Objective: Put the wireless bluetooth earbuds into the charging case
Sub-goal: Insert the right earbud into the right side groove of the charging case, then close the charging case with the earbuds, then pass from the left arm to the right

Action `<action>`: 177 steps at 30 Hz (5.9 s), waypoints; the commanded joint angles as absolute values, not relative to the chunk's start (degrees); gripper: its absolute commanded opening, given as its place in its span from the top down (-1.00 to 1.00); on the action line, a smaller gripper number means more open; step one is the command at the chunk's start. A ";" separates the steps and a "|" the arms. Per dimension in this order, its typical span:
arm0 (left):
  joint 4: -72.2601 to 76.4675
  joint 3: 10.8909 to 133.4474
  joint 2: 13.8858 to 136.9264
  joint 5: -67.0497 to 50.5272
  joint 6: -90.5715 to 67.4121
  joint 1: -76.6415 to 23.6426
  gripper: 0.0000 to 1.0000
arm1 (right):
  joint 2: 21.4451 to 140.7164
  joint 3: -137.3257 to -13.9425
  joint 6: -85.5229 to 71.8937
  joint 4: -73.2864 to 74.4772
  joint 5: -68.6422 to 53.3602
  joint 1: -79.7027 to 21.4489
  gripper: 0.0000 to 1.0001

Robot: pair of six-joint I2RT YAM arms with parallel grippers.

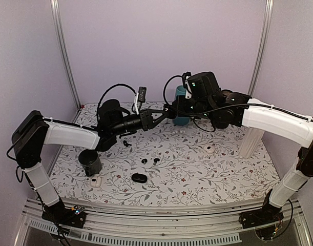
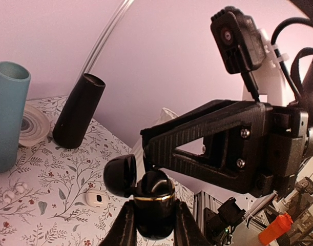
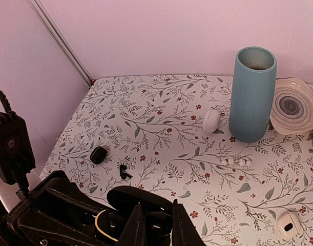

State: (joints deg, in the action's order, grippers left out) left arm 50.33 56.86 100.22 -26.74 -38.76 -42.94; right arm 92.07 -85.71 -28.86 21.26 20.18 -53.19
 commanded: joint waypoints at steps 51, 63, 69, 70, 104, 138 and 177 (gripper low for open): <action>60.23 53.69 96.50 -28.30 -31.73 -41.94 1.00 | 85.32 -81.69 -32.53 14.49 1.46 -49.45 0.21; 57.41 53.80 94.28 -32.77 -29.00 -41.84 1.00 | 78.44 -73.22 -31.54 3.11 -8.88 -44.37 -0.28; 57.58 53.63 92.10 -36.27 -28.46 -41.83 1.00 | 75.83 -66.83 -32.57 -7.39 -21.10 -40.93 -0.69; 57.65 53.58 91.80 -36.84 -28.45 -41.84 1.00 | 75.77 -66.34 -32.80 -8.84 -22.95 -40.64 -0.75; 58.54 54.44 91.19 -37.63 -33.28 -41.32 1.00 | 85.57 -68.11 -40.76 -34.88 -53.89 -39.73 -0.89; 66.56 55.42 94.86 -40.19 -47.28 -40.29 1.00 | 84.28 -64.33 -34.85 -26.87 -44.87 -39.81 0.18; 48.92 51.96 87.22 -31.01 -36.01 -39.21 -0.92 | 81.20 -61.66 -34.15 -17.02 -26.06 -39.40 0.92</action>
State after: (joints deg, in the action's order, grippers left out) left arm 53.10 53.17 89.78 -33.95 -39.42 -40.25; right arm 84.49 -63.64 -33.21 -18.63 -31.70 -40.27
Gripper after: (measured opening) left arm 0.959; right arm 0.184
